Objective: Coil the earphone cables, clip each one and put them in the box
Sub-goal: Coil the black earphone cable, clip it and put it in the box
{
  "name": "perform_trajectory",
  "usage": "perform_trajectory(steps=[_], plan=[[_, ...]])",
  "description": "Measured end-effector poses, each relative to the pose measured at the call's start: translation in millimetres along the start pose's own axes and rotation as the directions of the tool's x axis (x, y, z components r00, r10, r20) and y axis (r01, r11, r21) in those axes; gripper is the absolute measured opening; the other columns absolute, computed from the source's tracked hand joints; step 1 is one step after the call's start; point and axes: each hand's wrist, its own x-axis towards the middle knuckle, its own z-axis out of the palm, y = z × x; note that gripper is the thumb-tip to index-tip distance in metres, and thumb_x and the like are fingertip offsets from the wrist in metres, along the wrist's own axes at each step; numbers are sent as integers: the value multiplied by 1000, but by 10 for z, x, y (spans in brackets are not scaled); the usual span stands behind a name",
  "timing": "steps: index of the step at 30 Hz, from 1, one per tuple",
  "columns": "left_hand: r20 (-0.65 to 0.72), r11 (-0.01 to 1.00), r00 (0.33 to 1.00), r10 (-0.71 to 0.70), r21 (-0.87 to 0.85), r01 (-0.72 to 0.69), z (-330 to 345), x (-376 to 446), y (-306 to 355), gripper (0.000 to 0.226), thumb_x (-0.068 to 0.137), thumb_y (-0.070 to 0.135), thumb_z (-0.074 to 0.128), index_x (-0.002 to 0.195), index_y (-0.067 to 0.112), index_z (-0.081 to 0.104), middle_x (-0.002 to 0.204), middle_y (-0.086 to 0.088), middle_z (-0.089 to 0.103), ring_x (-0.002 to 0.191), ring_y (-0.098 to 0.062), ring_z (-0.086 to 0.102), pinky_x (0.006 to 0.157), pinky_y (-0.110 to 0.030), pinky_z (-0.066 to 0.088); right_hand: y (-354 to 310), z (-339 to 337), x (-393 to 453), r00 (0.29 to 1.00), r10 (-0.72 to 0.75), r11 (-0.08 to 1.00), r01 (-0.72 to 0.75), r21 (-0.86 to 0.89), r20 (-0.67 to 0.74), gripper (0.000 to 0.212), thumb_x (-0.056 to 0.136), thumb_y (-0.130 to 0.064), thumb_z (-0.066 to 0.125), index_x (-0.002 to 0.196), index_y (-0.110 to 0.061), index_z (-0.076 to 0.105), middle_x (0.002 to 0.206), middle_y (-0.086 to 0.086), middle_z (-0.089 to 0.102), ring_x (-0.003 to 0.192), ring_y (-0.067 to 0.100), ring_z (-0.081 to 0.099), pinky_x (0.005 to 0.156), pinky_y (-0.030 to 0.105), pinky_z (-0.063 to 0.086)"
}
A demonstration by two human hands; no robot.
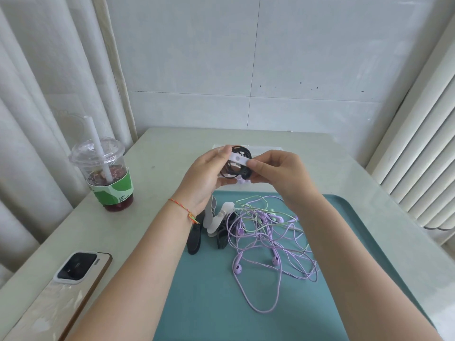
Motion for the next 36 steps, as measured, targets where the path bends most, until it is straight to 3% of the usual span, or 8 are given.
perform_trajectory(steps=[5,8,13,15,18,25,28,36], plan=[[-133,999,990,-38,-33,33,-79,28,34,14,94,20,61,93,11,71,71,-3,65,55,-10,57,50,-22,44,-58,-75,-6,999,10,1000,-12,27,41,13,85,-7,70,74,-4,65,65,10,68,55,17,62,58,22,52],[-134,997,988,-79,-20,77,-103,42,28,16,93,19,63,91,6,72,61,1,57,47,-10,46,42,-20,36,-48,-74,2,999,1,1000,-2,14,47,11,87,-6,68,77,-3,65,65,8,68,55,15,62,58,20,51],[-183,998,983,-4,68,17,-166,62,-20,14,91,20,66,86,8,73,51,4,37,44,-11,28,40,-18,24,28,-64,36,1000,-1,997,-1,-78,-22,9,86,-14,71,80,-8,69,64,4,63,57,15,56,60,23,49],[-190,999,982,20,51,-11,-173,62,-17,11,91,18,66,86,11,73,49,4,42,42,-11,33,41,-19,27,46,-54,40,998,6,994,-13,-108,-66,12,84,-20,74,79,-11,68,60,2,57,52,16,47,54,23,43],[-162,1000,986,27,11,-26,-158,40,4,9,92,12,63,89,9,71,57,2,60,45,-10,51,44,-19,37,35,-23,24,999,27,999,-27,20,-36,8,87,-12,70,84,-7,65,61,9,60,49,19,49,51,27,44],[-116,1000,993,-4,-13,2,-190,46,44,13,92,14,63,91,8,74,72,-7,68,58,-15,61,52,-18,44,37,-49,40,996,77,964,-89,252,54,5,89,0,63,92,-4,63,79,18,67,65,25,65,69,30,58],[-115,992,992,59,115,-46,-206,32,1,8,88,11,68,92,9,75,76,-8,71,65,-16,65,59,-20,49,64,-47,56,994,106,966,-108,236,21,6,90,-8,64,88,-3,63,77,17,66,66,25,65,69,31,58],[-132,969,981,141,221,-110,-231,40,19,25,80,-4,73,99,10,65,74,-3,72,72,-18,68,68,-23,53,87,-92,88,999,38,995,-36,98,-19,19,83,11,66,91,-3,56,77,16,66,64,25,68,69,30,59]])
